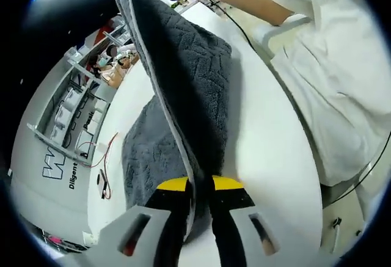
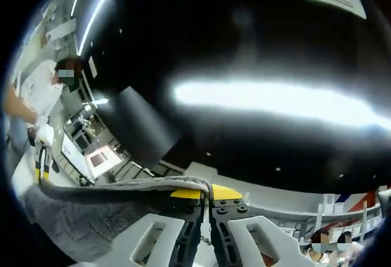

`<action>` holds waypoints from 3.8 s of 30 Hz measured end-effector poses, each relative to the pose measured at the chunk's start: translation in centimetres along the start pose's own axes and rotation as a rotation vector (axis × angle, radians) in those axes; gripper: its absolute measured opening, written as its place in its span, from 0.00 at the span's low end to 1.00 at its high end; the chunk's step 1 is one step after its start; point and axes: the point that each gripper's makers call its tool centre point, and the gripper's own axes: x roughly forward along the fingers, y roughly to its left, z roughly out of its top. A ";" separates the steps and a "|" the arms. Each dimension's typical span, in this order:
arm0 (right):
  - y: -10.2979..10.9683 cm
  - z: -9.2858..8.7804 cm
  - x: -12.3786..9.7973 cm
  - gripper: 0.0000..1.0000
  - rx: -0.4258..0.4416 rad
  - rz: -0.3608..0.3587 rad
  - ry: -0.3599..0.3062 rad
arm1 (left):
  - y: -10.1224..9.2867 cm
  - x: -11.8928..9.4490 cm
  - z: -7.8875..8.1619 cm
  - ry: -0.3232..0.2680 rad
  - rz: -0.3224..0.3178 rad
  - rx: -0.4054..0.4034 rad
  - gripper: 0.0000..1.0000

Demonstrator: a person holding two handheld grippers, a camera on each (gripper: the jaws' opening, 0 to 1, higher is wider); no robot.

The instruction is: Open the folded towel by lifting each exposed corner and separating the folded layers until the towel lies flat within the target outline without major curled edges

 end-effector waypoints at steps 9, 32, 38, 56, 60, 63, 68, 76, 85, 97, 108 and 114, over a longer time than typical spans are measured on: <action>-3.8 0.8 -3.5 0.00 -0.014 -0.087 0.007 | 1.3 0.6 -0.6 0.019 0.009 0.007 0.12; -9.8 -0.4 -10.3 0.00 -0.066 -0.287 0.234 | 5.5 0.6 -6.9 0.241 0.091 -0.033 0.19; -10.7 -0.2 -11.5 0.00 -0.016 -0.318 0.223 | 5.3 0.8 -7.5 0.229 0.073 -0.053 0.18; -11.5 0.0 -12.2 0.00 0.022 -0.387 0.232 | 7.2 -0.6 -6.0 0.159 0.154 -0.068 0.03; -12.8 -0.6 -13.4 0.00 0.058 -0.457 0.236 | 8.4 -1.9 -5.1 0.122 0.216 -0.074 0.03; -13.5 -0.6 -14.0 0.00 0.091 -0.494 0.220 | 10.1 -3.2 -4.3 0.075 0.297 -0.086 0.02; -13.6 -0.4 -14.3 0.00 0.082 -0.505 0.218 | 12.0 -4.8 -3.9 0.031 0.372 -0.103 0.02; -13.6 0.1 -14.1 0.00 0.081 -0.502 0.195 | 14.8 -7.6 -4.4 0.025 0.517 -0.097 0.02; -14.4 0.7 -14.0 0.00 0.099 -0.551 0.119 | 16.0 -11.3 -3.2 -0.035 0.644 -0.098 0.02; -15.3 1.8 -13.8 0.00 0.101 -0.620 0.026 | 15.8 -17.0 -0.1 -0.124 0.791 -0.084 0.02; -14.9 2.8 -12.6 0.00 0.107 -0.629 -0.053 | 14.9 -21.7 1.8 -0.223 0.890 -0.108 0.02; -14.8 3.4 -11.9 0.00 0.132 -0.670 -0.078 | 14.2 -23.6 2.2 -0.217 0.942 -0.101 0.02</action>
